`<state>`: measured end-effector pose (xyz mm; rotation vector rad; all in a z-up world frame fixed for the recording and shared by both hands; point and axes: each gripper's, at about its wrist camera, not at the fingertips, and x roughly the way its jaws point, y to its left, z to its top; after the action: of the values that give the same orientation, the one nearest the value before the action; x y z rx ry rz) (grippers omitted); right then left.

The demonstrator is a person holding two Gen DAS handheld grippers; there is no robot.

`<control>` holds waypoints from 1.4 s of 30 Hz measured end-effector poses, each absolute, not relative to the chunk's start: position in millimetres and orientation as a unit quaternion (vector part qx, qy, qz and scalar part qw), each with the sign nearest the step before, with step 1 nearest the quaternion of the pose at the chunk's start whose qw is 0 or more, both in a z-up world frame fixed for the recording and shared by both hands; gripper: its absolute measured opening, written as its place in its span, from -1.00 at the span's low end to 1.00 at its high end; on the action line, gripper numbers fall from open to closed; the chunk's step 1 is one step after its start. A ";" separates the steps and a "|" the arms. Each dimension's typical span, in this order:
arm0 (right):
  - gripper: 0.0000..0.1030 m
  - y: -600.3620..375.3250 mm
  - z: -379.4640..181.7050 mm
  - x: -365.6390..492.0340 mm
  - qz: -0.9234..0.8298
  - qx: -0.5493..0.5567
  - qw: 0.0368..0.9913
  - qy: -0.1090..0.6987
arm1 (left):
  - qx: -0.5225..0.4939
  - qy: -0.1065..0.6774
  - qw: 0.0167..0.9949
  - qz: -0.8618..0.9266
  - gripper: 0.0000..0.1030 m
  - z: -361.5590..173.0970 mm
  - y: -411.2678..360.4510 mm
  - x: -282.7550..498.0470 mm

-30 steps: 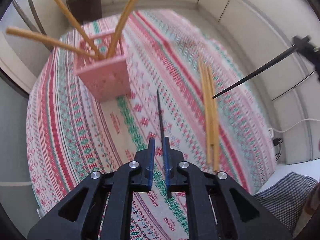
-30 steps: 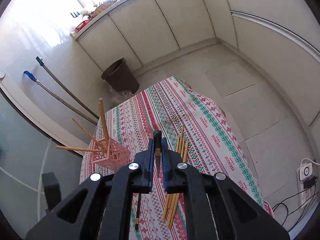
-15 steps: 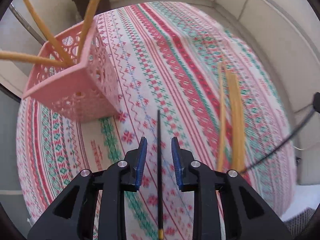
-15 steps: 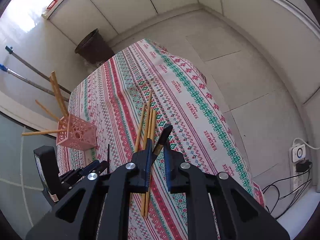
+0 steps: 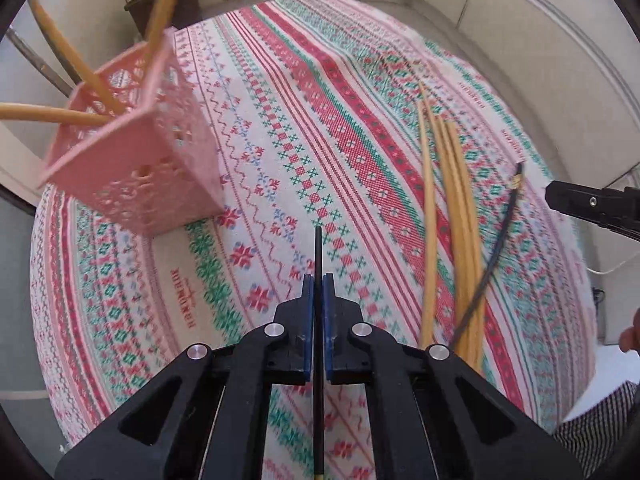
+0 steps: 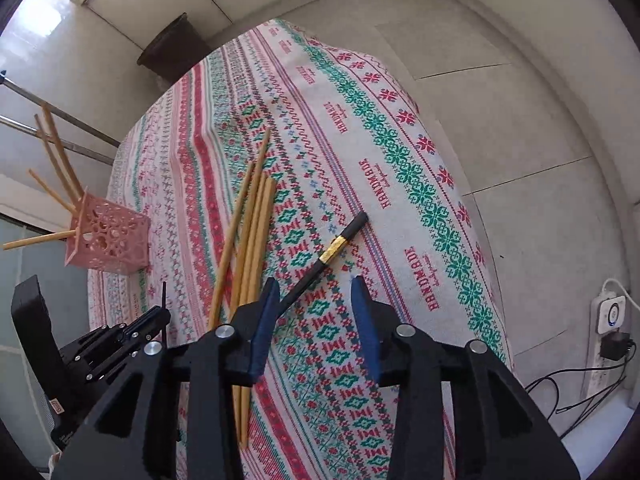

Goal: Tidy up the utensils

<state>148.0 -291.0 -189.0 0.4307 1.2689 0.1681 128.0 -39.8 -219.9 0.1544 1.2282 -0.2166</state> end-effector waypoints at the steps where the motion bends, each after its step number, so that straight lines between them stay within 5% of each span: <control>1: -0.20 -282.1 -178.7 142.3 0.089 0.165 0.796 0.575 | 0.068 0.570 0.811 -0.108 -0.94 -212.2 -36.6 123.2; 6: -0.20 -202.0 -155.1 94.7 0.178 -0.217 0.862 0.422 | 0.070 0.543 0.825 -0.139 -0.94 -172.1 -21.1 98.3; 10: -0.24 -177.4 -179.9 88.2 0.264 -0.318 0.805 0.426 | 0.065 0.546 0.820 -0.159 -0.93 -165.7 -17.3 83.2; 14: -0.25 -168.9 -184.5 103.6 0.304 -0.323 0.787 0.430 | 0.066 0.560 0.813 -0.148 -0.93 -177.0 -8.7 86.2; 19: -0.50 -162.8 -197.9 100.6 0.352 -0.366 0.730 0.457 | 0.064 0.566 0.807 -0.154 -0.93 -172.5 -2.2 80.7; 29: -0.50 -140.5 -211.3 86.3 0.429 -0.409 0.654 0.470 | 0.052 0.568 0.805 -0.162 -0.93 -168.2 -2.9 82.3; 42: -0.90 -161.0 -218.7 116.5 0.385 -0.230 0.695 0.562 | 0.040 0.556 0.815 -0.161 -0.93 -156.7 2.7 81.1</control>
<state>116.5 -161.0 -218.7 -0.5126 1.2541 0.8588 81.1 2.7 -156.7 0.0847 1.1858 -0.3426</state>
